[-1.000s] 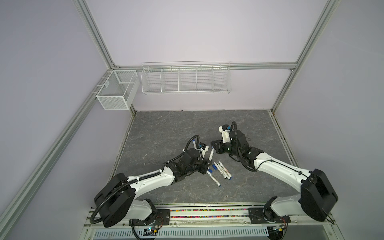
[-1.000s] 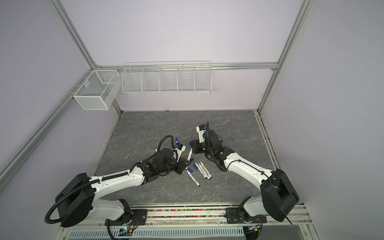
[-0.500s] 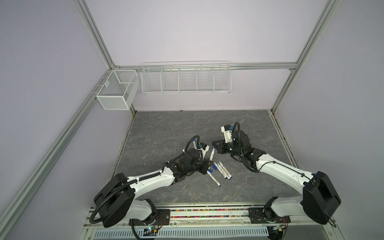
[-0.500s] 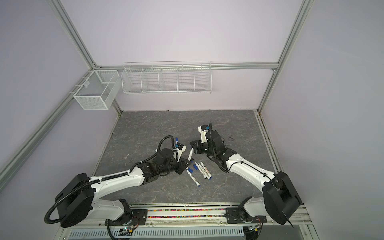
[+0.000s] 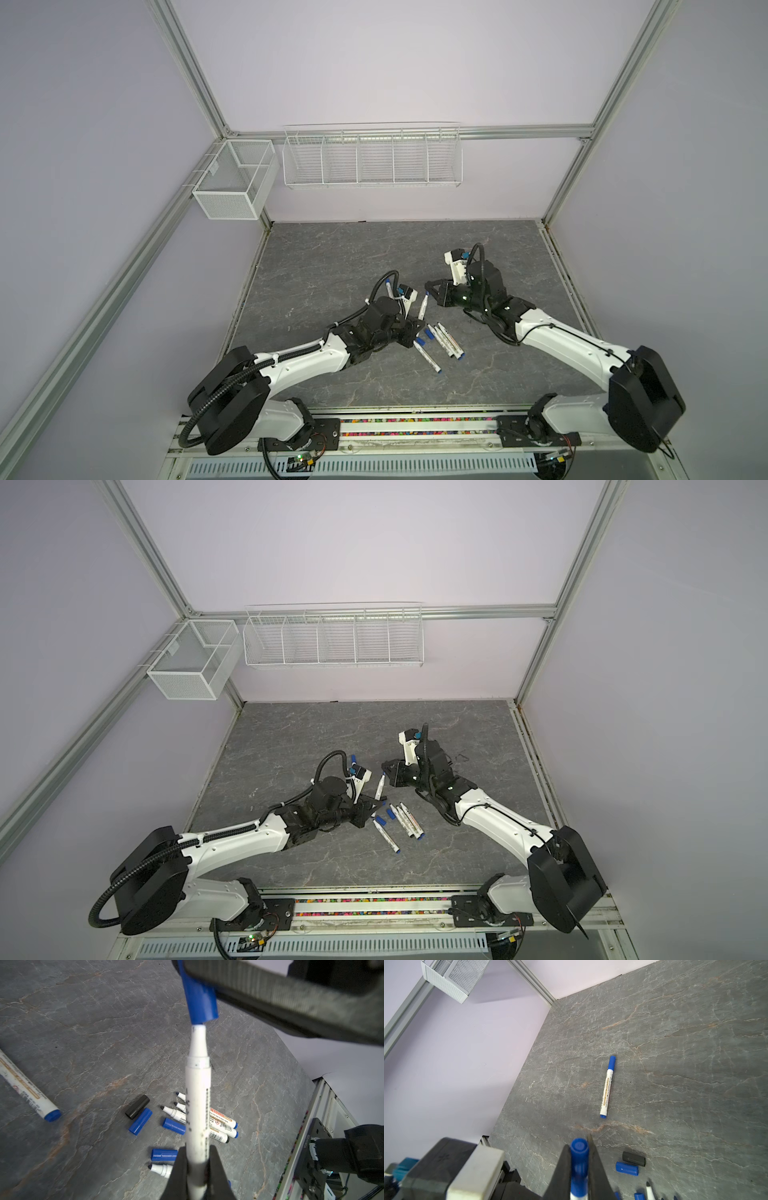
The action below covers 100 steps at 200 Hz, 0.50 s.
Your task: Insert the pens into the pen caps
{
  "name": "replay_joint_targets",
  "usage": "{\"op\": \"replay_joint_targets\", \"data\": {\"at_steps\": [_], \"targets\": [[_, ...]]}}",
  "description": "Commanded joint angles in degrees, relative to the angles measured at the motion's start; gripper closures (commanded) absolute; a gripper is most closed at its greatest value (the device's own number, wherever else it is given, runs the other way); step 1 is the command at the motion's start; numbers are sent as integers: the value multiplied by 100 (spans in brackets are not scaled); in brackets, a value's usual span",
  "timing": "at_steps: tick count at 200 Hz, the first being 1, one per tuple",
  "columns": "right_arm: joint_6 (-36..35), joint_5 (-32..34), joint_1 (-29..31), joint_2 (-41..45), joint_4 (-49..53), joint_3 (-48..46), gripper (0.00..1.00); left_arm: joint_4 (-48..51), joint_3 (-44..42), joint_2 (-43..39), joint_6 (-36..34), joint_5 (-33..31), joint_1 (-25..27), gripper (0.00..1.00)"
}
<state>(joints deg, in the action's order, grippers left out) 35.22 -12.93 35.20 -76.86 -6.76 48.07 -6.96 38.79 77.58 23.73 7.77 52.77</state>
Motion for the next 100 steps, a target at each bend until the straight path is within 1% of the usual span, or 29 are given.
{"op": "replay_joint_targets", "data": {"at_steps": [1,36,100], "targets": [[158,-183,-39,36,-206,-130,93,-74,74,-69,-23,-48,-20,100],[274,-310,-23,41,-358,-236,93,-69,72,-71,-25,-92,-15,100],[246,-334,-25,215,-260,-420,93,-147,25,-104,12,-161,-21,100]]}}
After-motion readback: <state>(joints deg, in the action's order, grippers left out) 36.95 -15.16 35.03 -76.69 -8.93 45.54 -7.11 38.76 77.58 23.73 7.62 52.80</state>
